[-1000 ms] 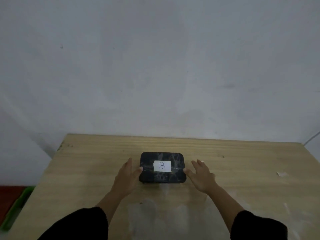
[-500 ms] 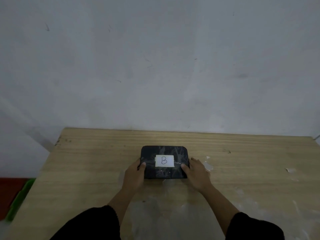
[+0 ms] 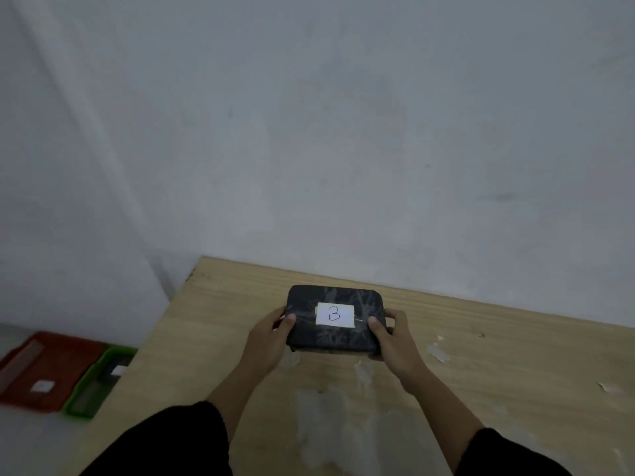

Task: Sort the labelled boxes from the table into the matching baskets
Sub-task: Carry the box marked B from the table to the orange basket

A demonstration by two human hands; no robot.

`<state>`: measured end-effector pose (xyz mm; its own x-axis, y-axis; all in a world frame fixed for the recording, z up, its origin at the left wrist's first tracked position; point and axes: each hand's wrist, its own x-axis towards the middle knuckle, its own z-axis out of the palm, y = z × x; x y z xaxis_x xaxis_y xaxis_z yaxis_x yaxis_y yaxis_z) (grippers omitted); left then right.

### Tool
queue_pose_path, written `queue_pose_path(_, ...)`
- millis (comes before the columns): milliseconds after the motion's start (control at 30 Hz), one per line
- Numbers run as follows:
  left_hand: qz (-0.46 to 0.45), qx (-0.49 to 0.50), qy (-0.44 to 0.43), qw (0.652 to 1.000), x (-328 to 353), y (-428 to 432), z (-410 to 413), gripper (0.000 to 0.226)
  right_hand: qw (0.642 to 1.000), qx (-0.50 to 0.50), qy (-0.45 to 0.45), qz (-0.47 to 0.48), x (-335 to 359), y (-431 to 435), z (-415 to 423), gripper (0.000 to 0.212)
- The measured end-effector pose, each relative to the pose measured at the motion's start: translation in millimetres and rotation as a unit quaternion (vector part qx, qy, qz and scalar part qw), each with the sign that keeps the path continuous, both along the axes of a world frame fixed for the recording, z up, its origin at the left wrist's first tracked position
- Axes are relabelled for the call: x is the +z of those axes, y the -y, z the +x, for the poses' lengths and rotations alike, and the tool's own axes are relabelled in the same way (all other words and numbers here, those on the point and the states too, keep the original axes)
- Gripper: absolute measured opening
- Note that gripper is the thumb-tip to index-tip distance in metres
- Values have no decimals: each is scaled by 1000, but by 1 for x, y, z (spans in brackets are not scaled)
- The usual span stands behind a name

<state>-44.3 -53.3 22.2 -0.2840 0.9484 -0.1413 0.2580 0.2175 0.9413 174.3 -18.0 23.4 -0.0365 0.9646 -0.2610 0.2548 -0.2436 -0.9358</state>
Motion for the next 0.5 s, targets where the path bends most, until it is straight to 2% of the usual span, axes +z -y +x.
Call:
queue_pose_path(233,20,59,-15,998,24,61,-53,27,997,74,-3,29,21,32,-58,42)
queue_pose_path(500,11,121,-3,993,35,133,-157,34,989,138,-12,47,35,70,-173,38)
